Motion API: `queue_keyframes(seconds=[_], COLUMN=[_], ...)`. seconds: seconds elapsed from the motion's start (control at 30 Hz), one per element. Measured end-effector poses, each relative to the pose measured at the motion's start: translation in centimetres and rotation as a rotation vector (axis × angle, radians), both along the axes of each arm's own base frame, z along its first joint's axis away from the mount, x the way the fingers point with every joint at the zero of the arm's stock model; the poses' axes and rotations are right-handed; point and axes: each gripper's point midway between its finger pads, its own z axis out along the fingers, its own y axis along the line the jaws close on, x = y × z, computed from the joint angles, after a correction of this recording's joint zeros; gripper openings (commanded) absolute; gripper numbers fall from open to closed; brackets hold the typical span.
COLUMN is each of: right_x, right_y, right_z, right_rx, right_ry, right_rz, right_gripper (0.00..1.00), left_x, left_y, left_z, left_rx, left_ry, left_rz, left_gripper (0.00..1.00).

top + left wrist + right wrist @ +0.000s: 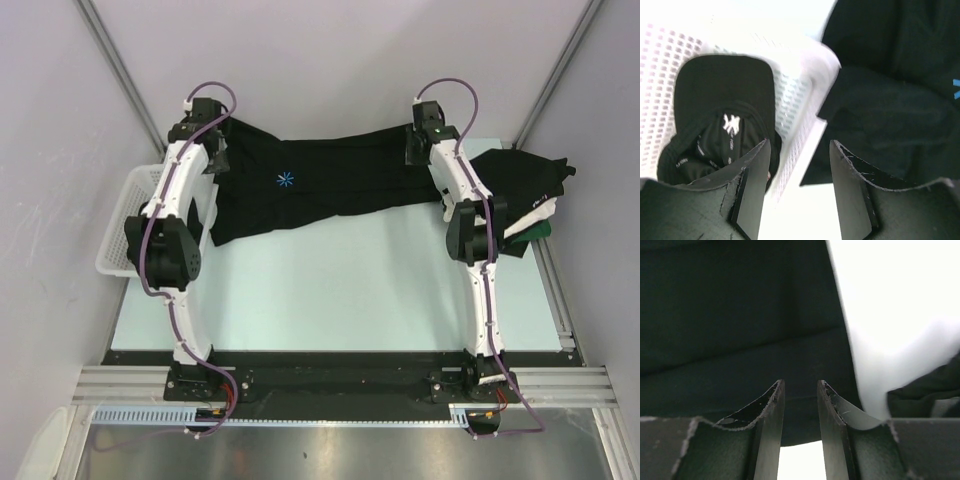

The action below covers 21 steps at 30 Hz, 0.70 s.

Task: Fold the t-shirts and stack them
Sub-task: Fold the flattened tshirt in 1/3 of the way

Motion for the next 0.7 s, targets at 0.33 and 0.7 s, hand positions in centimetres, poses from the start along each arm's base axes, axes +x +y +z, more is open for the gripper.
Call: queue_keyframes(seconds=[0.33, 0.7], right_x=[-0.4, -0.9], right_y=[2.2, 0.7], right_z=[-0.7, -0.4], right_rx=[0.0, -0.005], right_ry=[0.009, 0.019], right_rz=[0.034, 0.013], right_gripper=[0.37, 0.36], left_x=[-2.4, -3.2], left_y=[-4.1, -4.5], left_z=[-3.7, -5.0], left_rx=[-0.057, -0.075], left_ry=[0.097, 0.129], left_rz=[-0.088, -0.083], left_gripper=[0.11, 0.0])
